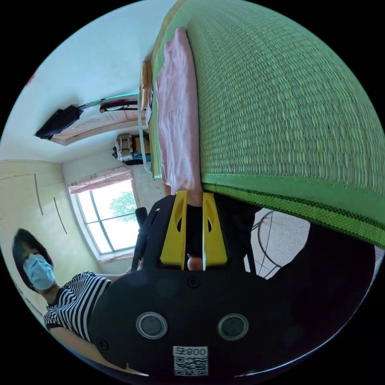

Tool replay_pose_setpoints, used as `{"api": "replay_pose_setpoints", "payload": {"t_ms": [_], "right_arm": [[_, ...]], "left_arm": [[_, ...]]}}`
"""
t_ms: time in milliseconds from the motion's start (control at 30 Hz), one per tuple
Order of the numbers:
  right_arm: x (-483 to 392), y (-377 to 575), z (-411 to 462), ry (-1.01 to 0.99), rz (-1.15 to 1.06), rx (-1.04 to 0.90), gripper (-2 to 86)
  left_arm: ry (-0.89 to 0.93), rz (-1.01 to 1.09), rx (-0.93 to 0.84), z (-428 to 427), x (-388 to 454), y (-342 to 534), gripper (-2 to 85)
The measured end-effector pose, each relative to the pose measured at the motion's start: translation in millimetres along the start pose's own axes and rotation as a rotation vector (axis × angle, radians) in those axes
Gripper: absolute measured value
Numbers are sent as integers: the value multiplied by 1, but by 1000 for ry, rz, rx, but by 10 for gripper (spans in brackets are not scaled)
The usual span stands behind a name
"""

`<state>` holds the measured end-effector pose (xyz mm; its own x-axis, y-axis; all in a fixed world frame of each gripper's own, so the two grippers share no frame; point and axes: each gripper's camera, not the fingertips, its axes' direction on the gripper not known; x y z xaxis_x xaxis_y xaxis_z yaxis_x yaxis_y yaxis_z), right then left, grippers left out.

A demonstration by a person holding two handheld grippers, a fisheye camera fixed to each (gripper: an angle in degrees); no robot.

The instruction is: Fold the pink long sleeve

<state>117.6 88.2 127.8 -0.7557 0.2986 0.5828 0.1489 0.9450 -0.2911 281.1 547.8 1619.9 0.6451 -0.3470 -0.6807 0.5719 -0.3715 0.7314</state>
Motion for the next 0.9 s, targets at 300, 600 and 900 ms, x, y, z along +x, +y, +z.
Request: {"api": "replay_pose_setpoints", "payload": {"t_ms": [300, 600, 900], "right_arm": [[30, 30, -24, -99, -36, 26, 18], [1, 42, -52, -188, -147, 61, 13], [-47, 34, -55, -168, -261, 34, 12]], "left_arm": [[10, -11, -11, -8, -16, -7, 1], [174, -89, 54, -30, -47, -27, 13], [524, -350, 161, -35, -114, -37, 94]]}}
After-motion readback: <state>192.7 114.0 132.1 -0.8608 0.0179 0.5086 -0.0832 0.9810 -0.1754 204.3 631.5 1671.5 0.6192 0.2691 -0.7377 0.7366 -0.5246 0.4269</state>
